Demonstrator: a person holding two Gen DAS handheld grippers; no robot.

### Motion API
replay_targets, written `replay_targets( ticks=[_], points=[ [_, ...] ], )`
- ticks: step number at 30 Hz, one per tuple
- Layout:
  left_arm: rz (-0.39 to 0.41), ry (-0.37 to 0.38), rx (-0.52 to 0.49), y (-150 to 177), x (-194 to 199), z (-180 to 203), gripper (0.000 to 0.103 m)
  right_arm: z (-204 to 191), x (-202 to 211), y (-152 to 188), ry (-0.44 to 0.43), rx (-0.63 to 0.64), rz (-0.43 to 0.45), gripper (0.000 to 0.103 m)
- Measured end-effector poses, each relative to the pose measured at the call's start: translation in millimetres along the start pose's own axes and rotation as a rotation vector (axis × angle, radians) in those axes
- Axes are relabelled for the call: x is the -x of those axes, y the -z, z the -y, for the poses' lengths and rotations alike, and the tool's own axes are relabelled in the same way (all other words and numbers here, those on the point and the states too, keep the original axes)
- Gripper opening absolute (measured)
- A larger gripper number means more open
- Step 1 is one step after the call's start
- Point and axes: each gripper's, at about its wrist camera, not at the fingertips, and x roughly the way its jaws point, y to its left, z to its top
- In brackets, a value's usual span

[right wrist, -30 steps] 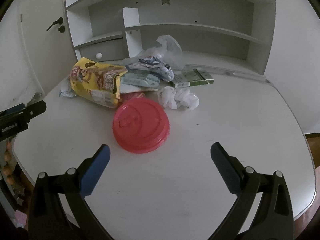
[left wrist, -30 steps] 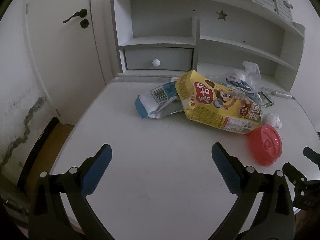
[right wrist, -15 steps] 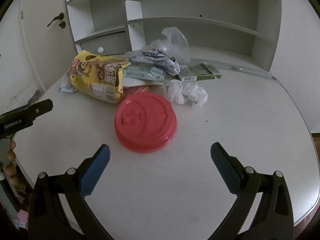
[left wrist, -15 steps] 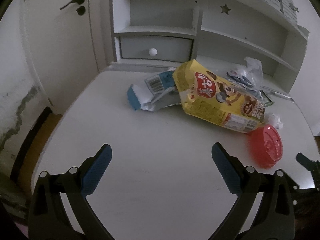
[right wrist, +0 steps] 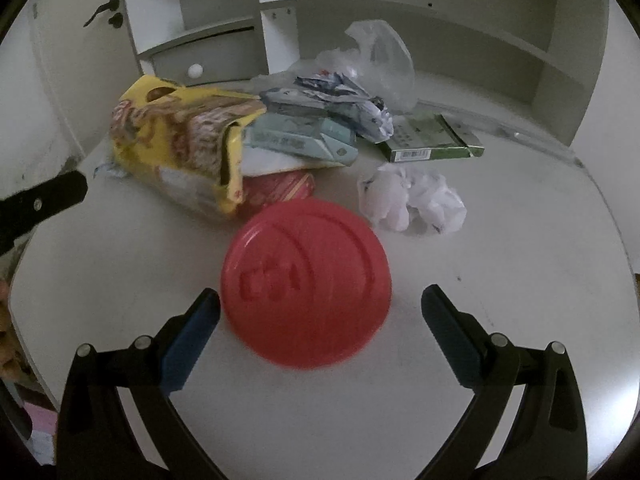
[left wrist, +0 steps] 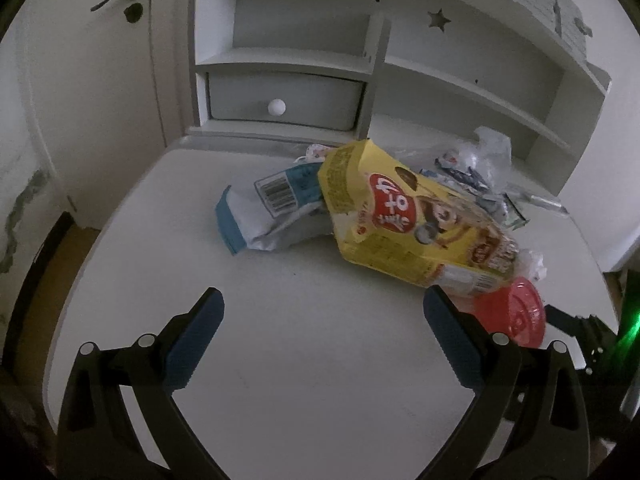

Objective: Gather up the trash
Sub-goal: 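Grasp the red cup lid with the right tool while the left tool grasps the yellow snack bag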

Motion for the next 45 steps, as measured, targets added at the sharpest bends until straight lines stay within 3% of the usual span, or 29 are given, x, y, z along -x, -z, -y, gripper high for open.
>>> replay_targets(
  ticks=[1, 3, 4, 12, 16, 20, 23, 28, 30, 33, 35, 38, 40, 41, 42, 43, 45],
  points=[
    [-0.008, 0.002, -0.029, -2.4, -2.2, 1.4, 0.097, 0.3, 0.6, -0.7, 0.015, 0.004, 0.006, 0.080],
    [-0.019, -0.007, -0.123, -6.7, -4.5, 7.2, 0.097, 5.4, 3.4, -1.0, -0.008, -0.011, 0.020, 0.079],
    [-0.024, -0.013, -0.222, -9.6, -4.7, 14.9, 0.097, 9.9, 4.7, -0.7, -0.031, -0.026, 0.022, 0.077],
    [0.001, -0.048, -0.783, -18.7, 3.4, 66.7, 0.097, 61.1, 32.4, 3.9, -0.037, -0.140, 0.089, 0.077],
    [-0.041, 0.017, -0.976, -20.6, -7.7, 91.3, 0.097, 74.7, 44.9, 9.8, -0.036, -0.160, 0.105, 0.078],
    [-0.063, -0.026, -1.226, -8.9, -31.8, 111.9, 0.097, 81.3, 60.2, 19.4, -0.038, -0.165, 0.117, 0.078],
    [-0.122, -0.032, -1.277, -8.1, -50.9, 117.7, 0.092, 84.6, 64.9, 25.9, -0.033, -0.167, 0.116, 0.078],
    [-0.113, -0.031, -1.230, -13.2, -52.4, 114.5, 0.059, 88.8, 68.8, 33.7, -0.034, -0.180, 0.111, 0.078],
    [-0.068, -0.020, -1.188, -16.7, -39.2, 111.7, 0.031, 89.1, 69.6, 34.7, -0.038, -0.183, 0.111, 0.079],
    [-0.051, 0.017, -1.078, -32.7, -19.9, 101.0, 0.022, 86.6, 71.9, 34.4, -0.045, -0.182, 0.119, 0.079],
    [-0.064, 0.017, -1.059, -34.8, -21.2, 98.3, 0.014, 84.5, 71.7, 34.2, -0.049, -0.178, 0.121, 0.079],
    [-0.066, 0.007, -1.073, -27.3, -19.8, 95.5, 0.018, 81.9, 71.5, 35.8, -0.062, -0.182, 0.124, 0.079],
    [-0.009, -0.034, -1.127, -21.7, -18.6, 101.6, 0.064, 81.6, 71.4, 38.1, -0.076, -0.191, 0.126, 0.080],
    [0.022, -0.049, -1.149, -19.7, -17.7, 105.8, 0.096, 81.3, 71.0, 38.1, -0.080, -0.195, 0.126, 0.080],
    [0.046, -0.034, -1.173, -19.6, -17.2, 108.0, 0.097, 81.3, 71.0, 38.8, -0.082, -0.196, 0.125, 0.080],
    [0.019, -0.003, -1.214, -20.0, -20.5, 112.4, 0.097, 81.1, 71.6, 39.3, -0.082, -0.198, 0.125, 0.080],
    [-0.015, -0.025, -1.285, -19.2, -32.8, 122.2, 0.097, 81.0, 73.1, 39.5, -0.081, -0.197, 0.129, 0.081]
  ],
)
